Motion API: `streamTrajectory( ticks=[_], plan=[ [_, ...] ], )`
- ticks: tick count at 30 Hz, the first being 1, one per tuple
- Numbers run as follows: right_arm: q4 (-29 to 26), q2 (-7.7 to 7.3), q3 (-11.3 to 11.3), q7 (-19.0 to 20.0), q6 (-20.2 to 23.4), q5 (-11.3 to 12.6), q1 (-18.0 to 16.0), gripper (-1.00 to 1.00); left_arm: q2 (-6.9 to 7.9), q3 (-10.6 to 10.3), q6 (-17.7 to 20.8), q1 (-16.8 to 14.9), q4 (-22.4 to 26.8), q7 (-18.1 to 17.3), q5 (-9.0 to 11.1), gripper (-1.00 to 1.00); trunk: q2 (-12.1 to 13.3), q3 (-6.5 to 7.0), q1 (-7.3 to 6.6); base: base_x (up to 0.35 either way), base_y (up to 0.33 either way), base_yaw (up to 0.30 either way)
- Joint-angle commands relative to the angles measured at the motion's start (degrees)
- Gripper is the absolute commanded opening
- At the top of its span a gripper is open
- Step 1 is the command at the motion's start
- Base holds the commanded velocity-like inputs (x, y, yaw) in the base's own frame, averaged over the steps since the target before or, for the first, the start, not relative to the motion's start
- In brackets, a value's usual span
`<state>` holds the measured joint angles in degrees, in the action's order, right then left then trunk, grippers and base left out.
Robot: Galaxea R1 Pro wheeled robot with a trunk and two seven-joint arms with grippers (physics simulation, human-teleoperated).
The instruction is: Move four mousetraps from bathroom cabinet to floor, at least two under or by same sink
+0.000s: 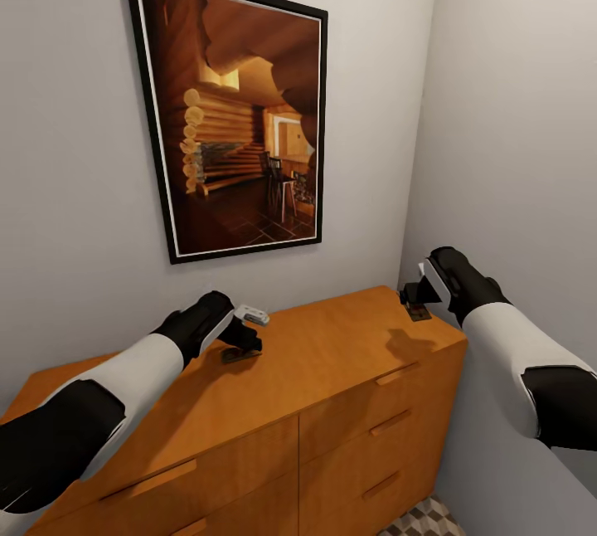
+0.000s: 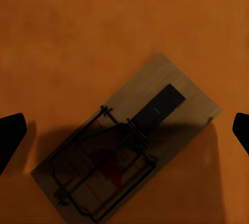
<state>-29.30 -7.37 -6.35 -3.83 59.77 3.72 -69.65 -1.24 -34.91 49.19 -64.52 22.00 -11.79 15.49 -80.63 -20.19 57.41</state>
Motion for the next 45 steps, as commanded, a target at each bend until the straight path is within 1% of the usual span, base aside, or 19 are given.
streamTrajectory(
  ticks=[1, 14, 18, 19, 22, 25, 31, 45],
  plan=[
    [-0.06, -0.08, -0.39, -0.47, 0.23, 0.59, -0.04, -1.00, 0.05, -0.43, 0.15, -0.08, -0.07, -0.03, 0.42, 1.00, -0.05, -0.07, 0.00, 0.000, 0.000, 0.000],
    [-0.08, -0.10, -0.39, -0.47, 0.23, 0.59, -0.04, -1.00, -0.04, -0.47, -0.31, -0.08, -3.24, -0.65, 0.49, 1.00, -0.05, -0.07, 0.00, 0.000, 0.000, 0.000],
    [-0.09, -0.10, -0.35, -0.47, 0.23, 0.59, -0.04, -1.00, -0.06, -0.46, -1.88, -0.08, -4.44, -0.68, 0.50, 1.00, -0.05, -0.07, 0.00, 0.000, 0.000, 0.000],
    [-0.11, -0.10, -0.34, -0.47, 0.23, 0.59, -0.04, -1.00, -0.10, -0.48, -2.92, -0.08, -5.15, -0.68, 0.50, 1.00, -0.05, -0.07, 0.00, 0.000, 0.000, 0.000],
    [-0.08, -0.10, -0.38, -0.47, 0.23, 0.59, -0.04, -1.00, -0.19, -0.50, -4.45, -0.08, -6.49, -0.69, 0.51, 1.00, -0.05, -0.07, 0.00, 0.000, 0.000, 0.000],
    [-0.07, -0.10, -0.40, -0.47, 0.23, 0.59, -0.04, -1.00, -0.23, -0.51, -5.17, -0.08, -7.41, -0.69, 0.51, 1.00, -0.05, -0.07, 0.00, 0.000, 0.000, 0.000],
    [-0.06, -0.10, -0.41, -0.47, 0.23, 0.59, -0.04, -1.00, -0.25, -0.51, -5.64, -0.08, -8.58, -0.69, 0.51, 1.00, -0.05, -0.07, 0.00, 0.000, 0.000, 0.000],
    [-0.06, -0.10, -0.37, -0.47, 0.23, 0.59, -0.04, -1.00, -0.27, -0.51, -5.96, -0.08, -9.33, -0.69, 0.51, 1.00, -0.05, -0.07, 0.00, 0.000, 0.000, 0.000]
  ],
)
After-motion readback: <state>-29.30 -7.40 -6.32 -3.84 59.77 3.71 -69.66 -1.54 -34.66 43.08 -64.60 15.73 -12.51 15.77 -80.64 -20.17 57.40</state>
